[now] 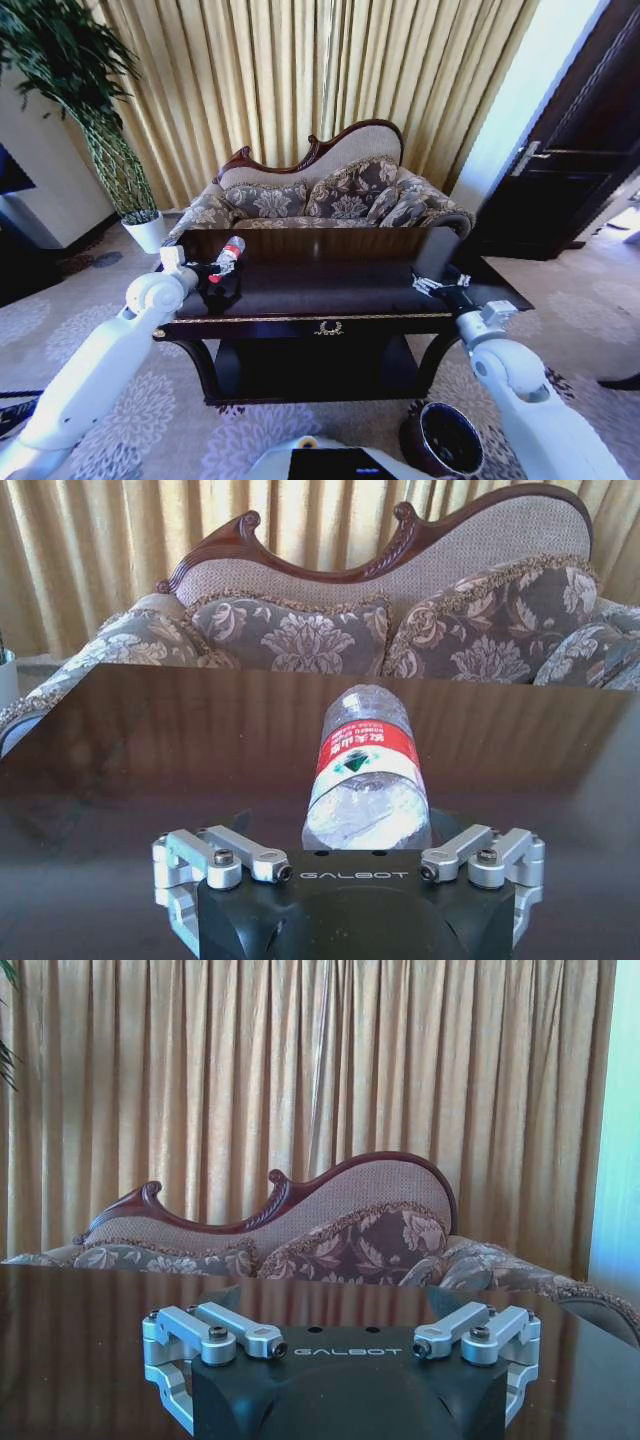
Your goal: Move to the front of the table and place the trash on the table into the trash bin.
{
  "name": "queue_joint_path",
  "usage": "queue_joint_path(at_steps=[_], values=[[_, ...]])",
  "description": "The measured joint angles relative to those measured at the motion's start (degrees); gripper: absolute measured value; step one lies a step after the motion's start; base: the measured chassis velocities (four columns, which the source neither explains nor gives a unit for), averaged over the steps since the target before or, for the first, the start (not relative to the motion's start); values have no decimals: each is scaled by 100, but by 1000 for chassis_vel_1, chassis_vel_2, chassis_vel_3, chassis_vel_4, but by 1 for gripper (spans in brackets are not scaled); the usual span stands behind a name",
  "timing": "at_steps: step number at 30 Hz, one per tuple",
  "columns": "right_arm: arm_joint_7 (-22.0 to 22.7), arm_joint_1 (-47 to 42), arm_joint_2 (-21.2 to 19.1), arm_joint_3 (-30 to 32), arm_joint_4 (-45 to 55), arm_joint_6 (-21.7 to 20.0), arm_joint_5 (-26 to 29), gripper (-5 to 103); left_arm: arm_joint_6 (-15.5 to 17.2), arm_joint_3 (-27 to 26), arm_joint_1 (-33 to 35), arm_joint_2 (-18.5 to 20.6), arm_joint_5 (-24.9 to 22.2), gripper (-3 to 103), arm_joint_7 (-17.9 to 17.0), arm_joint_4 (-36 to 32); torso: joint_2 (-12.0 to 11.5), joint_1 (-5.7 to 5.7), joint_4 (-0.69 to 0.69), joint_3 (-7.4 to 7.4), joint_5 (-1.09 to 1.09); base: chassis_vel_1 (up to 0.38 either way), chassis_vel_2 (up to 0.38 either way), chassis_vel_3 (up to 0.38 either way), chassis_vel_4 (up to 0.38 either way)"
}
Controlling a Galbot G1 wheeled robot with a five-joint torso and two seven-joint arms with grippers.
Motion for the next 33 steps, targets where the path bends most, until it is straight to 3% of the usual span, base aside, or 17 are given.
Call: queue_joint_path(at_steps=[6,7,10,13,15,19,21,24,29,32,33], values=[[-5,21,-12,-20,-4,79,6,100,-3,5,-33,-32,-25,75,-3,16,0,0,-1,0,0,0,0,0,0],[-5,21,-12,-20,-4,79,6,100,-3,5,-33,-32,-25,75,-3,16,0,0,-1,0,0,0,0,0,0],[-8,40,-46,-19,-4,98,23,100,-5,-2,-34,-31,-29,59,-1,-1,0,0,-1,0,0,0,0,0,0],[-8,56,-71,-1,-13,105,35,100,-12,-13,-33,-23,-28,53,1,-32,0,0,0,0,0,0,0,0,0],[-8,60,-86,26,-34,118,41,100,-12,-24,-18,-16,-30,42,4,-69,0,0,0,0,1,0,0,0,0],[-8,51,-97,66,-43,122,71,100,-12,-51,15,-9,-37,31,6,-106,0,0,-1,0,0,0,0,0,0],[-8,46,-99,75,-43,122,80,100,-12,-66,27,-7,-37,31,6,-111,0,0,-1,0,0,0,0,0,0],[-8,45,-104,83,-25,123,98,100,-10,-138,76,14,-41,24,29,-146,0,0,0,0,-1,0,0,0,0],[-6,58,-129,68,44,122,182,100,-13,-269,143,48,-11,23,117,-194,0,0,-1,0,0,0,0,0,0],[7,85,-179,51,112,109,338,100,-222,-356,228,90,286,23,356,-231,0,0,-1,0,-1,0,0,0,0],[16,92,-222,41,171,78,467,100,-488,-418,324,144,717,23,735,-254,0,0,-1,0,-1,0,0,0,0]])
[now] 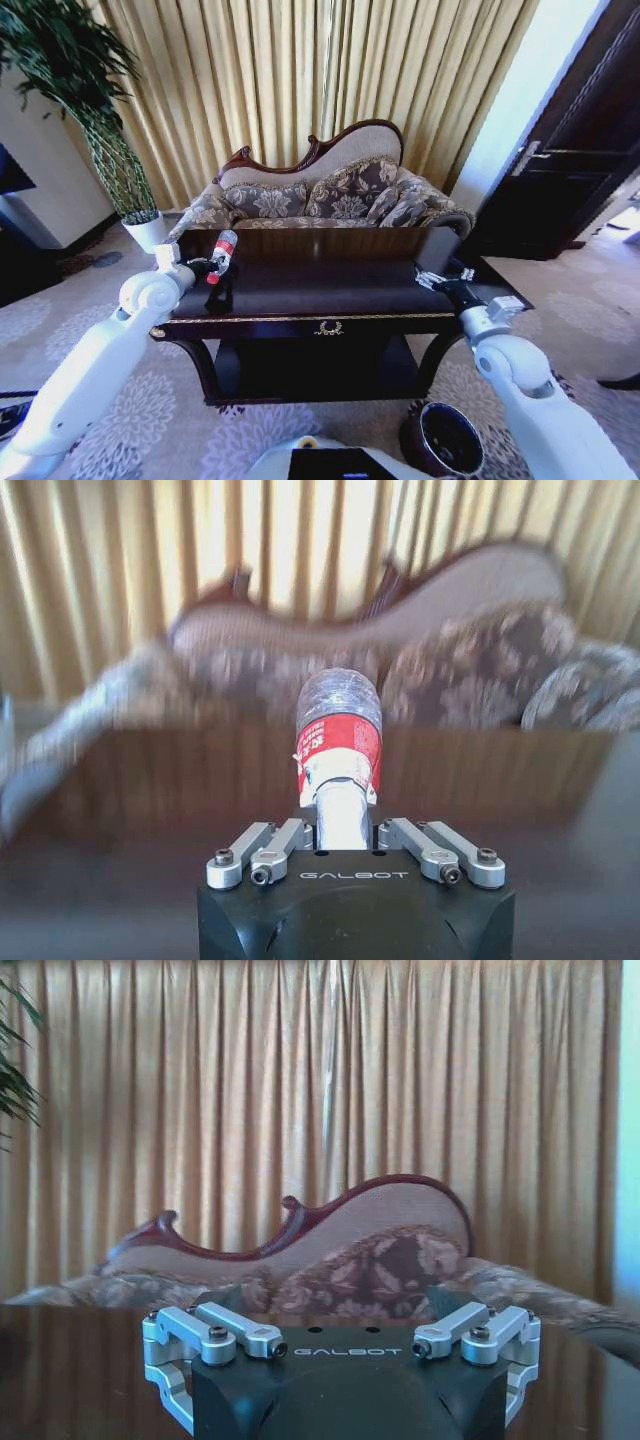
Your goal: Move to the front of the table and place the trash on the table into the trash bin.
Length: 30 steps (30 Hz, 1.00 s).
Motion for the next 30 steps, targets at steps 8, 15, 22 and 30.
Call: queue_joint_path(at_steps=[8,15,22,30], values=[[-11,125,-357,-157,297,-209,1053,100,-1874,-264,613,363,1876,23,1813,-253,0,0,0,0,1,0,0,0,0],[-170,499,-1035,-349,776,-447,3041,100,-3081,-471,1008,531,2437,23,2168,-461,0,0,2,0,-1,0,0,0,0],[-492,1310,-1802,-946,837,-537,4421,100,-3753,-167,533,692,2518,23,2285,-459,0,0,-1,0,1,0,0,0,0],[-741,3506,-1944,-2661,-87,-559,4850,100,-4094,1075,-868,675,2501,23,2280,-73,-1,1,1,1,2,0,0,0,0]])
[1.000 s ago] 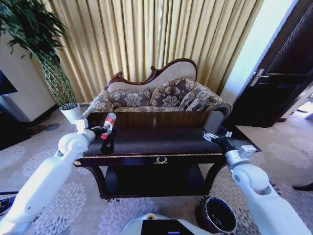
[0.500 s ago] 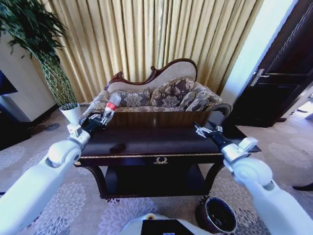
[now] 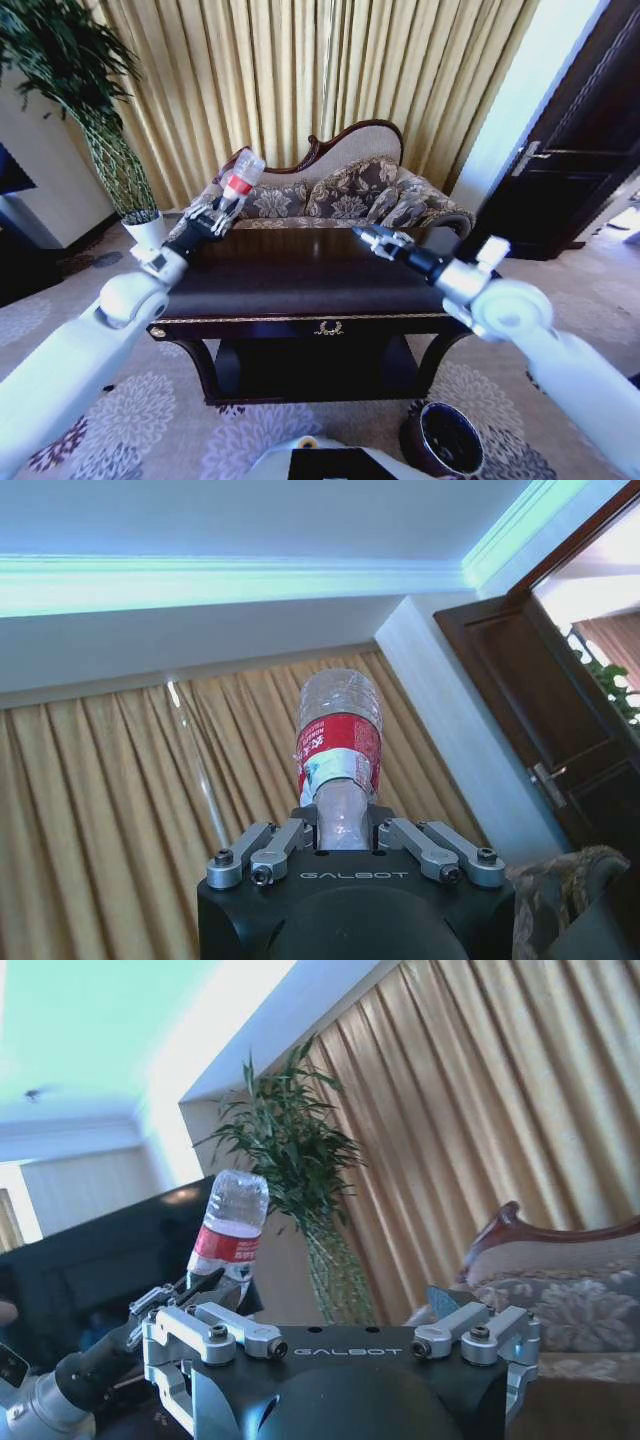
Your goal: Move to the front of the table and place the trash on the table into the trash bin.
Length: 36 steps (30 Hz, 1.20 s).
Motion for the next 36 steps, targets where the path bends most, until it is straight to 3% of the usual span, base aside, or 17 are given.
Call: queue_joint_path(at_steps=[2,7,15,36], values=[[-33,735,244,-516,-365,-5,4,100,39,382,-415,-185,66,23,-23,52,0,1,0,0,0,0,0,0,0],[-53,1456,499,-983,-651,-18,10,100,188,981,-967,-482,289,23,-56,38,0,1,0,0,-2,0,0,0,0],[-95,1973,672,-1313,-1012,-67,18,100,466,1690,-1457,-952,503,23,-269,126,0,1,-1,0,-1,0,0,0,0],[-100,2496,1305,-1793,-1471,-176,-254,100,698,2480,-1891,-1013,374,23,-380,-20,0,0,0,-1,-1,0,0,0,0]])
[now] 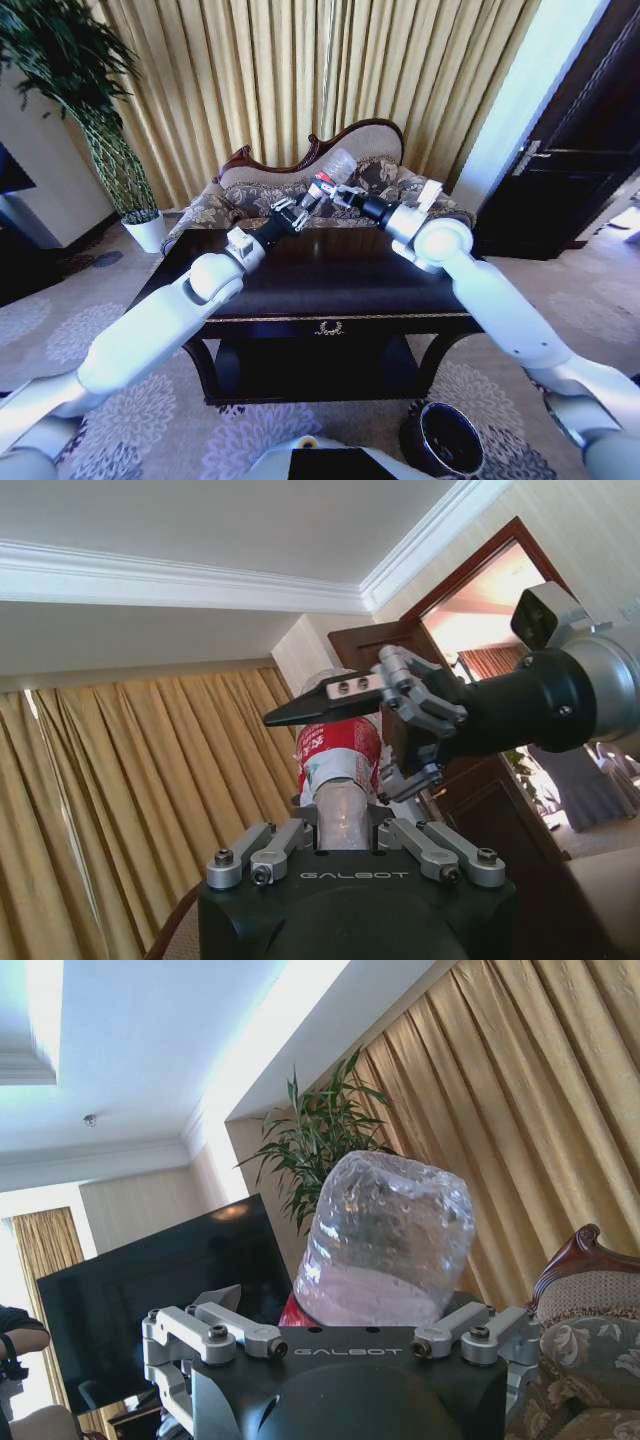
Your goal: Move to the front of the table and place the trash on the table into the trash bin.
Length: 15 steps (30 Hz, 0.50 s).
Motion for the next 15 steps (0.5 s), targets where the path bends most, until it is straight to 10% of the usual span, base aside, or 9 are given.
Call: queue_joint_path(at_steps=[4,15], values=[[9,97,78,-50,-76,-1,-9,103,-6,26,76,9,-8,23,-29,-16,0,0,1,0,-1,0,0,0,0],[5,52,17,11,-128,23,-24,68,-37,167,46,-104,7,20,-51,76,0,0,-1,0,0,0,0,0,0]])
